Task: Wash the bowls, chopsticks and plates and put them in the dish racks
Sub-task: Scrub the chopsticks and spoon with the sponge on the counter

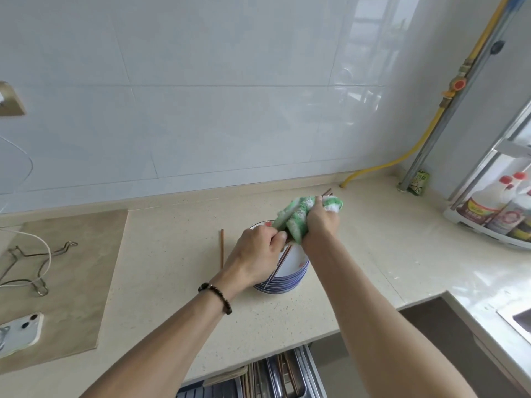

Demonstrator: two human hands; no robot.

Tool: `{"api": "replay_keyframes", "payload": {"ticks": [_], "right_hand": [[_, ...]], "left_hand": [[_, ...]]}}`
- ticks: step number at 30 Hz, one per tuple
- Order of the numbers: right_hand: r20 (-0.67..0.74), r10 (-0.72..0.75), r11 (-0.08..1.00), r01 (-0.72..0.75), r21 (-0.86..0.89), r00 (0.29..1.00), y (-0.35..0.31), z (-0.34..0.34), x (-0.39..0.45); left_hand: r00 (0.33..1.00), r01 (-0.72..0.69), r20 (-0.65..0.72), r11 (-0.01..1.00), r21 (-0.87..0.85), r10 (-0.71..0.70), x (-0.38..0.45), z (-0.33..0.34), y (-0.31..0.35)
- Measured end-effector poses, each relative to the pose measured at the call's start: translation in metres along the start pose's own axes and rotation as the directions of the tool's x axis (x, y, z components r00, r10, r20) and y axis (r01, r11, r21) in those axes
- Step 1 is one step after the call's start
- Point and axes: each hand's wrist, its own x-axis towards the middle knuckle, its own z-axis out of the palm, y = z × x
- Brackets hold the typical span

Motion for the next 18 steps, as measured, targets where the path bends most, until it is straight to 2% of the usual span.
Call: {"api": "replay_keyframes", "payload": {"ticks": [4, 9, 14, 18], "right_hand": [[-0.104, -0.041, 0.993, 0.051, 0.104, 0.994, -0.037, -0.019, 0.019], [0.012, 0.001, 1.0, -0.002, 0.02, 1.0, -0.016, -0.046, -0.003], [-0.087, 0.001, 0.99, 0.011, 0.144, 0.996, -0.051, -0.097, 0.03], [-0.053, 0.04, 0.997, -0.036, 0.072, 0.998, -0.023, -0.126, 0.017]], "left_hand": [[0.999, -0.043, 0.005, 0.999, -0.006, 0.043, -0.007, 0.005, 0.011], [0.998, 0.058, -0.011, 0.998, -0.009, -0.058, -0.014, 0.036, 0.034], [0.999, -0.004, 0.047, 1.0, 0.02, 0.003, -0.044, 0.054, 0.061], [0.999, 0.039, 0.02, 0.996, 0.082, -0.041, -0.063, 0.081, 0.07]]}}
